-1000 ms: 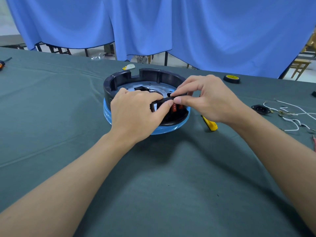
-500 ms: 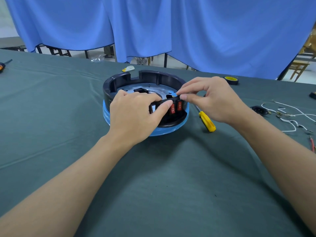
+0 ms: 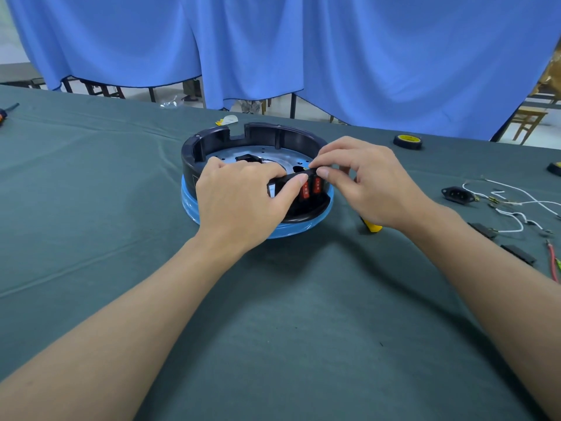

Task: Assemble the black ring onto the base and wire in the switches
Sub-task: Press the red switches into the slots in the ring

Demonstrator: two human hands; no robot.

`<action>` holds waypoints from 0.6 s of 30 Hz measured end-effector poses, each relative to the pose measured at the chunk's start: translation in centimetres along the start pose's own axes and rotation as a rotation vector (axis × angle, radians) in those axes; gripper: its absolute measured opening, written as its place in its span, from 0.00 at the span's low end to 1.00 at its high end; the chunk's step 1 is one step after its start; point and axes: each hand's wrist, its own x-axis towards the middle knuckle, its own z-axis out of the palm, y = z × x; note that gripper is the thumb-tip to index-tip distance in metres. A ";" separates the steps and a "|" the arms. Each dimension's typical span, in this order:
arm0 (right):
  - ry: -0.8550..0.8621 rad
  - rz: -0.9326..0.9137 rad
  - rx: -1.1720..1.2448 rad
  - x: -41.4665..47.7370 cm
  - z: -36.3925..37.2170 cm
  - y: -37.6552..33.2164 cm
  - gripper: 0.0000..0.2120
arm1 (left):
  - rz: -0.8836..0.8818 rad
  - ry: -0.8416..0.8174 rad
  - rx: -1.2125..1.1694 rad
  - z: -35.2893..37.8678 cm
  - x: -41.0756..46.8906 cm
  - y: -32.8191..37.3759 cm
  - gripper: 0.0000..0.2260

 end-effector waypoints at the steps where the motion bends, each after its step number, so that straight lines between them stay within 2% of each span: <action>1: 0.003 -0.002 0.017 -0.2 0.2 -0.1 0.09 | 0.013 -0.003 0.004 -0.1 0.0 0.0 0.19; 6: -0.029 -0.017 0.060 -0.8 0.7 -0.3 0.11 | 0.090 -0.076 0.023 -0.6 -0.3 -0.6 0.18; 10: 0.008 -0.003 0.070 -0.7 0.9 -0.5 0.10 | 0.105 -0.102 0.036 -0.8 -0.2 -0.7 0.15; 18: 0.015 0.160 0.149 -0.5 0.8 -1.1 0.07 | 0.091 -0.101 0.056 -0.6 0.0 -0.9 0.13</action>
